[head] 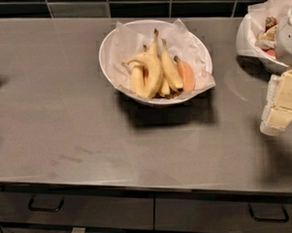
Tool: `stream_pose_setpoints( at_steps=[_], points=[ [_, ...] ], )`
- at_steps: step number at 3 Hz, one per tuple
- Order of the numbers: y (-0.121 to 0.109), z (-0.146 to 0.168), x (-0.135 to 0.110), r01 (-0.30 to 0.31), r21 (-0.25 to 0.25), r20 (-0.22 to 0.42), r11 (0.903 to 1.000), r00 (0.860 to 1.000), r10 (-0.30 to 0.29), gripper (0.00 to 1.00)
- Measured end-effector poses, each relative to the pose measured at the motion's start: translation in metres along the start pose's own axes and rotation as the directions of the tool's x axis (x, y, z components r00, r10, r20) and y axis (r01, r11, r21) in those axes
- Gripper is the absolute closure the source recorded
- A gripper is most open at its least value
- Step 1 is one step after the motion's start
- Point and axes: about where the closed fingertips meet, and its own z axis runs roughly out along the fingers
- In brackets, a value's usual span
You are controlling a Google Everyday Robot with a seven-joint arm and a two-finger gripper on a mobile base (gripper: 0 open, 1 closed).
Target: Pick banana from white bowl
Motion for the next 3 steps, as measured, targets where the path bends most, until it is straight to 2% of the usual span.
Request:
stream_pose_setpoints(
  at_steps=[1, 2, 3],
  points=[
    [0.000, 0.000, 0.000, 0.000, 0.000, 0.000, 1.0000, 1.000, 0.000, 0.00],
    [-0.026, 0.007, -0.048, 0.075, -0.011, 0.080, 0.9971, 0.994, -0.074, 0.00],
    [-0.042, -0.005, -0.070, 0.096, 0.031, 0.117, 0.9949, 0.988, -0.099, 0.00]
  ],
)
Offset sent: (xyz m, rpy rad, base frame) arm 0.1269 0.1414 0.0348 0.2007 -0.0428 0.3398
